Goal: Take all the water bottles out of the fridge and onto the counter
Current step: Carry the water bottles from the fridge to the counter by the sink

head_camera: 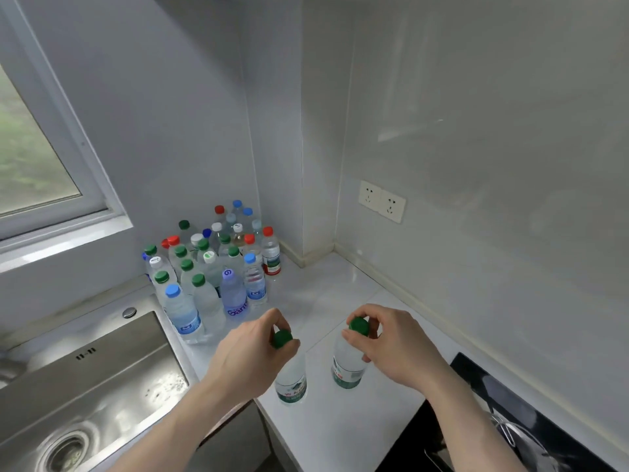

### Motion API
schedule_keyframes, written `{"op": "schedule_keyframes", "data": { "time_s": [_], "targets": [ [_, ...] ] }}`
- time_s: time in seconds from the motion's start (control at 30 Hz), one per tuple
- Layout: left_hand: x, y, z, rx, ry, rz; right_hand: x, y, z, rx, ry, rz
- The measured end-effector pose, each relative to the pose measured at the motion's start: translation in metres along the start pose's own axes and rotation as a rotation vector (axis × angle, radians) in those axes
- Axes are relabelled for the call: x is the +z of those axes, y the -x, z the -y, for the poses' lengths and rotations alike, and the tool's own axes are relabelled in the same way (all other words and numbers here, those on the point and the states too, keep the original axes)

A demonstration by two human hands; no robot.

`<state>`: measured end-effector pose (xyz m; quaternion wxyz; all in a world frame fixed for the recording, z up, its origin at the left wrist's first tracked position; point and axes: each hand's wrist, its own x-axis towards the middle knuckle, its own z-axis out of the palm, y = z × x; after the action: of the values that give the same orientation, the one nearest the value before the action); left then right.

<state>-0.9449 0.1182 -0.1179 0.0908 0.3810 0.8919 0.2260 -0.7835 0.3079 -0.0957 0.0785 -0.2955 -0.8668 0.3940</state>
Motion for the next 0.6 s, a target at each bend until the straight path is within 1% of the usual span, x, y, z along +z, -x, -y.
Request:
{"op": "schedule_keyframes", "data": {
  "time_s": [0.13,0.27,0.6],
  "targets": [
    [0.003,-0.039,0.022,0.006,-0.022,0.049,0.009,-0.032,0.007,0.022,-0.001,0.009],
    [0.004,-0.076,0.045,0.063,-0.077,0.096,0.023,-0.06,0.013,0.058,-0.007,0.007],
    [0.006,-0.165,0.087,0.206,-0.162,0.142,0.057,-0.12,0.017,0.132,-0.03,-0.049]
  ]
}}
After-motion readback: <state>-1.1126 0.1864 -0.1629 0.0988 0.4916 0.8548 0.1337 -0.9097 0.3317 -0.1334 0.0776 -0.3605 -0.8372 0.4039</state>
